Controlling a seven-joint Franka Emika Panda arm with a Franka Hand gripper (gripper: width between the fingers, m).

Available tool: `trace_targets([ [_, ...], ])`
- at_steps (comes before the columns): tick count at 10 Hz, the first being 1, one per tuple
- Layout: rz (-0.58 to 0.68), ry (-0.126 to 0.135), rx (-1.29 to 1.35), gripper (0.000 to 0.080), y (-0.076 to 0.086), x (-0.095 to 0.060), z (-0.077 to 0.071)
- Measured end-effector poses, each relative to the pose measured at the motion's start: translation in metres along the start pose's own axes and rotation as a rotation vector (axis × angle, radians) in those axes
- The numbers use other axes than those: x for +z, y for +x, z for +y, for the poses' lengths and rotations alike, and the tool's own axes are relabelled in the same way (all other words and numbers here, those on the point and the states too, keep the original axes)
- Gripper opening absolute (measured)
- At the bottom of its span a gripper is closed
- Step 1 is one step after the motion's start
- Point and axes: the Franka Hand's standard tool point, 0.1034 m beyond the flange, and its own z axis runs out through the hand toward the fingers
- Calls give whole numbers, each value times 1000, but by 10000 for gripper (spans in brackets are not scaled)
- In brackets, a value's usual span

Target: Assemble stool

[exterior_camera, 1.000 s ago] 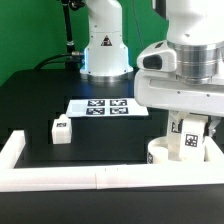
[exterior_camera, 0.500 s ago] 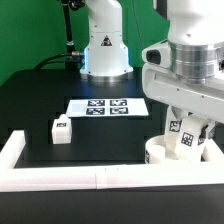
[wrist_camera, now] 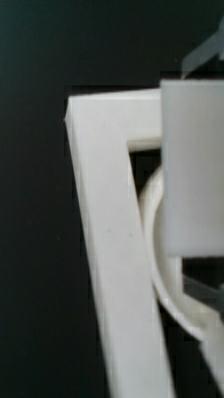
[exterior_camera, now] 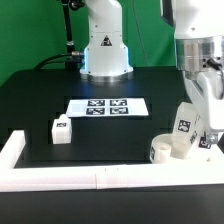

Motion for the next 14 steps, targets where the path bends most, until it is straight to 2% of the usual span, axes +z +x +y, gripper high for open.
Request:
trace_targets([
  [1, -15, 44, 52, 336, 0, 0, 1],
  [4, -30, 39, 241, 337, -2, 1, 3],
  [6, -38, 38, 263, 337, -2, 1, 3],
  [8, -75, 46, 399, 337, 2, 1, 0],
  [9, -99, 62, 467, 337, 3, 1, -1],
  [10, -113, 84, 516, 337, 4, 1, -2],
  [11, -130, 141, 571, 337, 4, 1, -2],
  [12, -145, 219, 645, 337, 5, 0, -2],
  [13, -150, 261, 672, 337, 5, -1, -1],
  [14, -151, 283, 691, 337, 5, -1, -1],
])
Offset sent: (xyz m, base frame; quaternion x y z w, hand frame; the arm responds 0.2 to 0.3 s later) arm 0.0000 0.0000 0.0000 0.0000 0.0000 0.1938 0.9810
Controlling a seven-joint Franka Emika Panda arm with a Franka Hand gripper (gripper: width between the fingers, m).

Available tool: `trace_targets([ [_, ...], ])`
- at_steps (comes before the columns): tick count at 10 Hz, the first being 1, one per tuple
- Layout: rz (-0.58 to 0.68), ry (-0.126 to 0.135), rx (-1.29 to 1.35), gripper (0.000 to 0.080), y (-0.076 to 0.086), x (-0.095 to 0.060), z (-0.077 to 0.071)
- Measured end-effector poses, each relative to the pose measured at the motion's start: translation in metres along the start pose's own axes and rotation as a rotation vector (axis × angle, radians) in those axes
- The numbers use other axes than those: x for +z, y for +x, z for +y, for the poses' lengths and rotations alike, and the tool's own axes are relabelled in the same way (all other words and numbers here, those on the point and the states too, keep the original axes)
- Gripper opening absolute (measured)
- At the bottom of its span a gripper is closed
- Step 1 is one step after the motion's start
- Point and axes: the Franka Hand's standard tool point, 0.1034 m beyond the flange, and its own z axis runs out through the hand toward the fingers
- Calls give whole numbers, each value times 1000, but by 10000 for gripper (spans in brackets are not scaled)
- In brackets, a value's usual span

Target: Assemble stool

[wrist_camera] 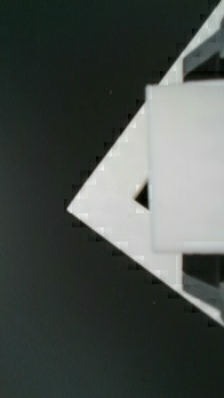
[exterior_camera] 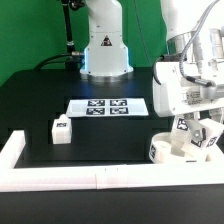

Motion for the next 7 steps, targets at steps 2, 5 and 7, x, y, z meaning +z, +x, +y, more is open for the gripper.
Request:
trace_targets([
  [2, 1, 9, 11, 337, 1, -1, 0],
  [5, 1, 8, -35, 586, 1, -1, 0],
  [7, 1, 8, -38, 636, 1, -1, 0],
])
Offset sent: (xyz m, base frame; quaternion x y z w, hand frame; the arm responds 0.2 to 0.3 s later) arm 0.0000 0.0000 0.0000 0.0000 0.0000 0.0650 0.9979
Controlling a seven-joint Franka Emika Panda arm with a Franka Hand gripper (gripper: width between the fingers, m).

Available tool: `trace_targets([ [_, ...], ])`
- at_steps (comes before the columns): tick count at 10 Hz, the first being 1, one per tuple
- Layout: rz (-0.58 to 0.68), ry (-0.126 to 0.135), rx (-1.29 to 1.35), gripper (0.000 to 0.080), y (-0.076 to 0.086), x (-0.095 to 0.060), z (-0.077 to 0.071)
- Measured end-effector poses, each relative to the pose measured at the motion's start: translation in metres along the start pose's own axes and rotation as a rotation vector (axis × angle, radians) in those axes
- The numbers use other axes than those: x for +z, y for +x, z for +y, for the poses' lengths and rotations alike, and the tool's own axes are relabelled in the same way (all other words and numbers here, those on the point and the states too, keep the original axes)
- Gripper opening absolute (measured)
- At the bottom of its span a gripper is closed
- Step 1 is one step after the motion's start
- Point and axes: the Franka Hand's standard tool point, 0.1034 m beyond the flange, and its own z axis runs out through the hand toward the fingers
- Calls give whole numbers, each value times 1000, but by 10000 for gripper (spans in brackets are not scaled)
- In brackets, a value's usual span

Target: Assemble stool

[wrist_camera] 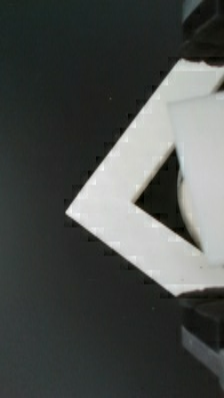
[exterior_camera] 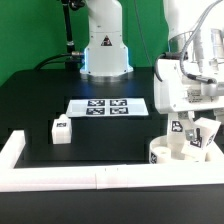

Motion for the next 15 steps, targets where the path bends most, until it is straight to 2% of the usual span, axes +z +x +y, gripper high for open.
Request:
trace_targets([
  [1, -8, 10, -5, 647, -4, -3, -1],
  [2, -33, 23, -38, 647, -15, -17, -4],
  [3, -50, 36, -73, 647, -19, -31, -12],
  [4, -69, 87, -106, 649, -23, -46, -26],
  [5, -84, 101, -152, 649, -28, -55, -36],
  [7, -62, 125, -196, 649, -15, -50, -44],
  [11, -27, 169, -320, 649, 3, -51, -64],
  [13, -32, 194, -467, 649, 2, -74, -85],
  [15, -11, 232, -720, 649, 4, -96, -114],
])
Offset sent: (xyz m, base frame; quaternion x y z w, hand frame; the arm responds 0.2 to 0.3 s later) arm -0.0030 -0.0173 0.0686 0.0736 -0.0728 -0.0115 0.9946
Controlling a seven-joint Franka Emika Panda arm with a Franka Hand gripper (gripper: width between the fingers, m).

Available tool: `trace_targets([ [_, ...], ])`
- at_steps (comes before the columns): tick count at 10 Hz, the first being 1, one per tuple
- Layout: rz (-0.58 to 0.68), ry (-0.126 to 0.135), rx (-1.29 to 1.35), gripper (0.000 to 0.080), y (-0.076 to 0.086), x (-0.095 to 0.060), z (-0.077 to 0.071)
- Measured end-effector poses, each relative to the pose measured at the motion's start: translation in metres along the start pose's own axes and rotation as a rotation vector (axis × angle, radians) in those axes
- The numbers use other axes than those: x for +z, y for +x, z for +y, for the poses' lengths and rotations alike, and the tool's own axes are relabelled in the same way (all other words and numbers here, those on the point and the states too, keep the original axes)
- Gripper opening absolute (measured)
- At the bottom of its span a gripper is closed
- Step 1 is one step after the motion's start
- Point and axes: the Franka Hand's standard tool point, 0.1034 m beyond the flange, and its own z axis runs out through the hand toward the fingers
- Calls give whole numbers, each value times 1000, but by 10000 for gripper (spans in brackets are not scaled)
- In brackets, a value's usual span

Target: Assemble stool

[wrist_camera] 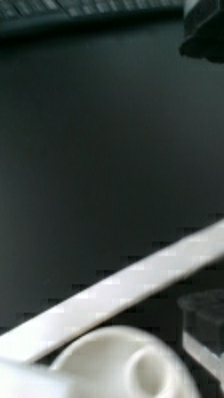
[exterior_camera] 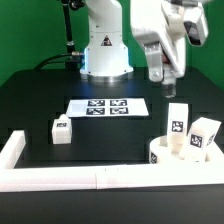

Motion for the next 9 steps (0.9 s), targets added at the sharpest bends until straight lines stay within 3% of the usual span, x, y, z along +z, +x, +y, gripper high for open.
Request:
trace_targets([
  [2, 29, 35, -130, 649, 4, -6, -6],
  [7, 39, 29, -523, 649, 6, -2, -9],
  [9, 21, -9, -709, 649, 14, -3, -1],
])
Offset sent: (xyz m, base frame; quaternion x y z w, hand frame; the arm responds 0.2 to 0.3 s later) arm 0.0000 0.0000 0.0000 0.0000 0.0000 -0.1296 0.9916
